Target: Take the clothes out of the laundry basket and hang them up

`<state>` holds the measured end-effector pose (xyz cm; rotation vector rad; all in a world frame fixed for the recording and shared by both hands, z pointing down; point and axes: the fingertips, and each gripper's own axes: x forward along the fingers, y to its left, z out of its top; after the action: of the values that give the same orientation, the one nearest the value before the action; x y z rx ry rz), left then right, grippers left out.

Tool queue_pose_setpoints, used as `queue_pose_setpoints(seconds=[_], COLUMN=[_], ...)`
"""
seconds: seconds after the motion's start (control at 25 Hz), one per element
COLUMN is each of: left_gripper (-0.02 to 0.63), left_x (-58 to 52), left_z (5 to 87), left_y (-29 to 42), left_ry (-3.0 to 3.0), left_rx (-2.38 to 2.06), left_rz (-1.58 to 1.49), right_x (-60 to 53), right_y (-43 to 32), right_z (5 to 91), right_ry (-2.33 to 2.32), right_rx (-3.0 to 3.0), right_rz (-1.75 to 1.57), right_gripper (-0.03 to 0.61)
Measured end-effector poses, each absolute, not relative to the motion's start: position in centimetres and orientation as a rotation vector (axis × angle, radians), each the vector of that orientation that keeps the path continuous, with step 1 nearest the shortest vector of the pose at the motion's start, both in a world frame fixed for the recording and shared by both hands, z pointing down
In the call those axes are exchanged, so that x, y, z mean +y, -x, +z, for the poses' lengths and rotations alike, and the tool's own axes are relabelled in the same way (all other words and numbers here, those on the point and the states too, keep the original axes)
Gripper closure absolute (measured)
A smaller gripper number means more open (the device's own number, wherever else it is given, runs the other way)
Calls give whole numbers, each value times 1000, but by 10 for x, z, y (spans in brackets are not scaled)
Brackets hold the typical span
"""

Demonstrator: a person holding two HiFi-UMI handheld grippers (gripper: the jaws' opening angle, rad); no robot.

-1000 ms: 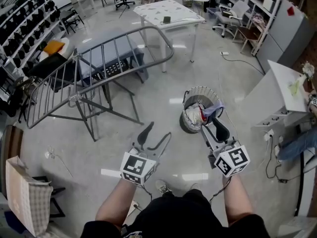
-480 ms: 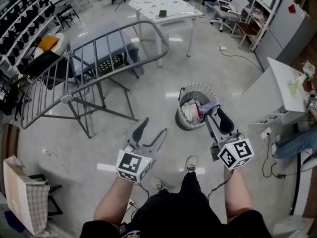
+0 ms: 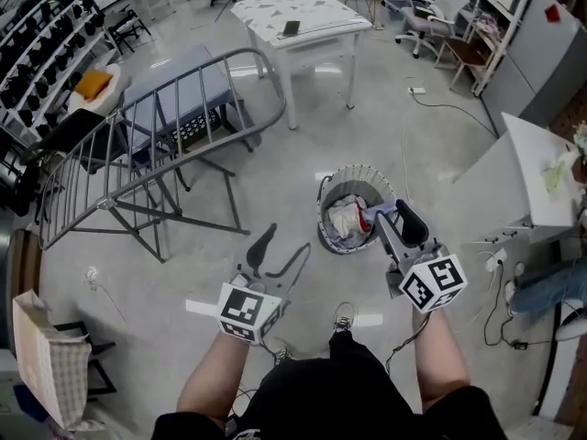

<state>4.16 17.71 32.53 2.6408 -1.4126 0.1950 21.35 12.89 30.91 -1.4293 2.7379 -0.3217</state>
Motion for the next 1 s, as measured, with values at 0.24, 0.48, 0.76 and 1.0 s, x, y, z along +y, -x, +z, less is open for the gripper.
queue_pose_setpoints(seconds=[0.24, 0.48, 0.76, 1.0], left_gripper=[347, 347, 347, 347], left_x=[136, 112, 87, 61], left_z=[330, 333, 331, 335], left_y=[-100, -145, -176, -178], left_ry=[-2616, -2629, -2672, -2705], left_rx=[-1439, -1412, -1347, -1254], left_rz=[209, 224, 252, 256], right_x=[87, 64, 42, 24], right_y=[-268, -305, -329, -326], right_z=[312, 318, 322, 326], right_ry=[1388, 1383, 1419, 1482], right_rx=[2753, 2752, 2715, 2691], right_rz=[-334, -343, -366, -369], right_gripper=[372, 374, 376, 376])
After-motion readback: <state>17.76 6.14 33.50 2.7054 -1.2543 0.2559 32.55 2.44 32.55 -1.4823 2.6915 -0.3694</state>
